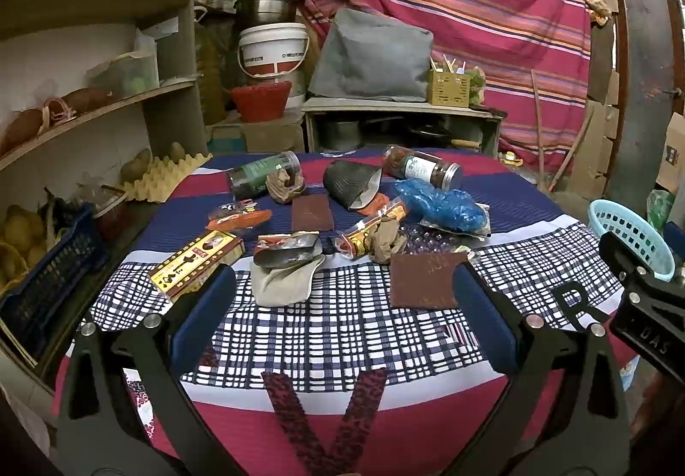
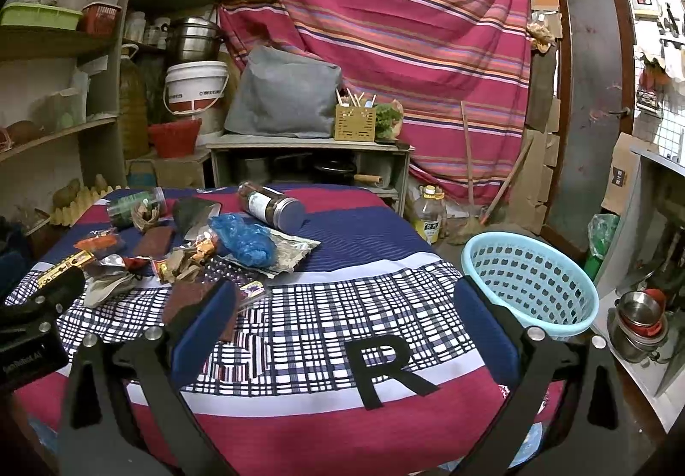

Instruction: Collect trash

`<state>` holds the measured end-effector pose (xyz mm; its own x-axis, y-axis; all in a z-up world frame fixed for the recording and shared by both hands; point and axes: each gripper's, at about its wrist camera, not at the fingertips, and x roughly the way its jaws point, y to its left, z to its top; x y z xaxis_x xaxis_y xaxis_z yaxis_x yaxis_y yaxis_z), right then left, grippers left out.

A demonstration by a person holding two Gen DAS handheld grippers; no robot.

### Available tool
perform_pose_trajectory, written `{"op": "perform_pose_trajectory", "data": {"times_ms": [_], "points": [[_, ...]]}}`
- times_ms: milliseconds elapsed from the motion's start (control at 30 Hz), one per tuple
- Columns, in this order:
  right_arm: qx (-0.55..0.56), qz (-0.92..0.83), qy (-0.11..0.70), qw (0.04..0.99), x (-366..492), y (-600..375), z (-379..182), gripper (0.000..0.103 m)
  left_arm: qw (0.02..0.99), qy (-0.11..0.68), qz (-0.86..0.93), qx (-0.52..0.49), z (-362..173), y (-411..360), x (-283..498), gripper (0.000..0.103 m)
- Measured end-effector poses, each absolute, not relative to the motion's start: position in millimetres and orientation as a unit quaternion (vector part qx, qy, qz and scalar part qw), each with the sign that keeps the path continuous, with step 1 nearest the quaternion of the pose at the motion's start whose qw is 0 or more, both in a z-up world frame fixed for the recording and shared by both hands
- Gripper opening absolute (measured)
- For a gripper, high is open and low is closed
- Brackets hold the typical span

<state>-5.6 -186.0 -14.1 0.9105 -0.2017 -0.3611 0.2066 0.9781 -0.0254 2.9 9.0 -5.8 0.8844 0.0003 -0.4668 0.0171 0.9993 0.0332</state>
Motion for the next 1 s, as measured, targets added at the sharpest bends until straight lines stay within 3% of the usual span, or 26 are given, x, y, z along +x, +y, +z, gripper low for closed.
{"op": "perform_pose_trajectory", "data": {"times_ms": [1000], "points": [[0.005, -0.107, 0.185, 0.977, -5.4, -186.6, -14.0, 0.099, 0.97, 0.242, -0.004, 0.018, -6.7, 8.0, 3.6, 0.098]]}}
